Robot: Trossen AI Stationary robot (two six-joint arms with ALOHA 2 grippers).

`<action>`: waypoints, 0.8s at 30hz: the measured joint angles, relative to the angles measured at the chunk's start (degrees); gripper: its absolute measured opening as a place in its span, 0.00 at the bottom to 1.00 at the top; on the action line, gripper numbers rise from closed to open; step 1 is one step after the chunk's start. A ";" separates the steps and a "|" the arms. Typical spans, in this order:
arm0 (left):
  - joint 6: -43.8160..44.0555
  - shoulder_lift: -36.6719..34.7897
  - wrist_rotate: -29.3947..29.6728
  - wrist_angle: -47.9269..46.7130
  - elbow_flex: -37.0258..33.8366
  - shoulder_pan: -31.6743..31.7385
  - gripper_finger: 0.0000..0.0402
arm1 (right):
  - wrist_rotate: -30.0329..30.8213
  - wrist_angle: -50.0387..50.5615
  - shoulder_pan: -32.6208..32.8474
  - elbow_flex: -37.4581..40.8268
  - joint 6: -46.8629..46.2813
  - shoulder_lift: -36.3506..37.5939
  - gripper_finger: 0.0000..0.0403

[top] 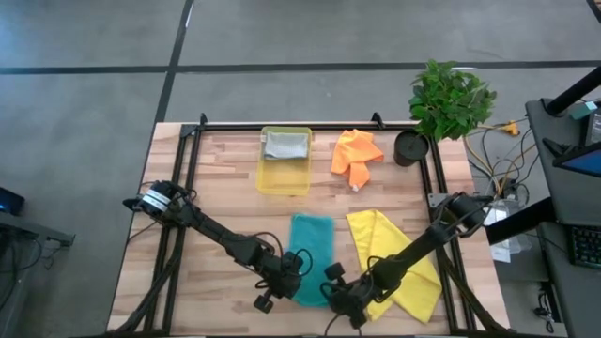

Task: Fold microfiber towels
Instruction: Fold the light blue microfiber cloth

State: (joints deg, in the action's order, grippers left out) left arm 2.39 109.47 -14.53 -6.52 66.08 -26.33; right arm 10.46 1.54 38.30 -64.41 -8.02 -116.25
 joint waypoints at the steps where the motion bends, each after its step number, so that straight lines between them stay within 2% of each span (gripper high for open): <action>1: 0.31 0.00 -0.01 0.01 0.00 0.00 0.00 | 0.06 0.02 0.00 -0.41 -0.71 -0.09 0.07; 6: 1.68 0.00 -0.06 -0.02 -0.02 -0.04 0.00 | -0.34 1.14 -0.09 -1.27 -3.22 0.58 0.03; 16: 1.91 -1.64 -3.85 -1.69 -0.02 -1.48 0.00 | -0.41 1.49 1.47 -1.30 -11.62 4.13 0.02; 21: 1.91 -3.67 -5.43 -1.85 -0.03 -1.59 0.00 | -5.34 0.85 1.61 -1.30 -14.50 6.11 0.02; 24: 1.89 -4.75 -5.42 -1.73 -0.04 -1.57 0.00 | -6.34 0.96 1.62 -1.28 -15.61 6.85 0.02</action>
State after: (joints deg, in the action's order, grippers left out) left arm 4.27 104.72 -19.95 -8.25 66.04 -27.90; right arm 4.12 2.50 39.92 -65.69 -23.63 -109.40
